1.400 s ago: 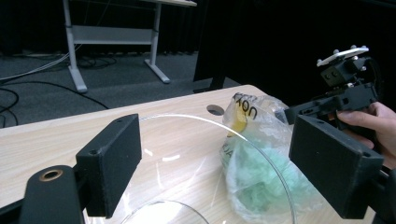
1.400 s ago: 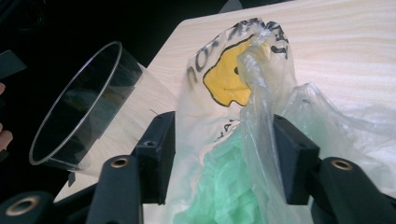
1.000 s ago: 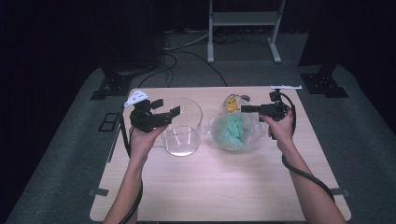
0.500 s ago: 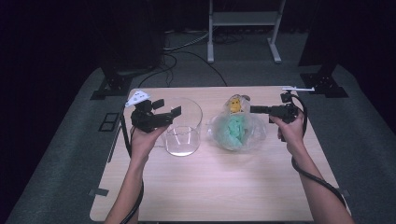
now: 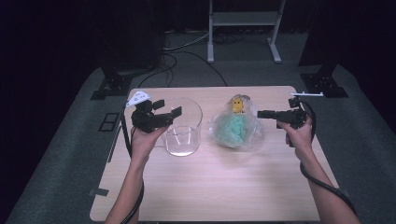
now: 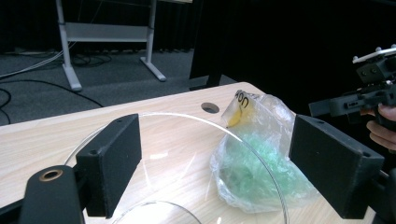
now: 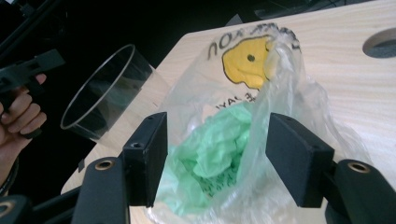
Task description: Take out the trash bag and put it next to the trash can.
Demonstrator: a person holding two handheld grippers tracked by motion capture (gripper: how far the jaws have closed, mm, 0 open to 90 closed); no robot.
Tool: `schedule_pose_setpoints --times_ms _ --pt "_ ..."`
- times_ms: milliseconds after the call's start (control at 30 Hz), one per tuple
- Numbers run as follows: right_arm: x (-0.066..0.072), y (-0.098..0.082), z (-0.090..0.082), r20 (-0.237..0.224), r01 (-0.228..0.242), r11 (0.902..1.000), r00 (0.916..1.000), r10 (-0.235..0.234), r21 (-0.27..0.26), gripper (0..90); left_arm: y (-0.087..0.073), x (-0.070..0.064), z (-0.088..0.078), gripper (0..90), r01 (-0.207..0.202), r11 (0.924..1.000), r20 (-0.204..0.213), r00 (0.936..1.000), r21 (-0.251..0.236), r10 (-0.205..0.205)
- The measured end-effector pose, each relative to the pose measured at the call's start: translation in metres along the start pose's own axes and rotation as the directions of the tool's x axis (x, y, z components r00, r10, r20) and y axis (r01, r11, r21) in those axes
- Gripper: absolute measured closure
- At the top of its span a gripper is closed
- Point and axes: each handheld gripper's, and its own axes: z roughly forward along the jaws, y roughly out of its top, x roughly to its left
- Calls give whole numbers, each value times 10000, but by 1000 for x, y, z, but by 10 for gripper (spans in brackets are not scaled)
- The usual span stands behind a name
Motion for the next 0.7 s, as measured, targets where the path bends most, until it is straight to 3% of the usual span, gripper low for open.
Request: schedule_pose_setpoints --times_ms 700 --pt "-13 -32 -19 327 -54 9999 9995 50 133 381 -1 -2 1 158 -46 10000 33 10000 54 46"
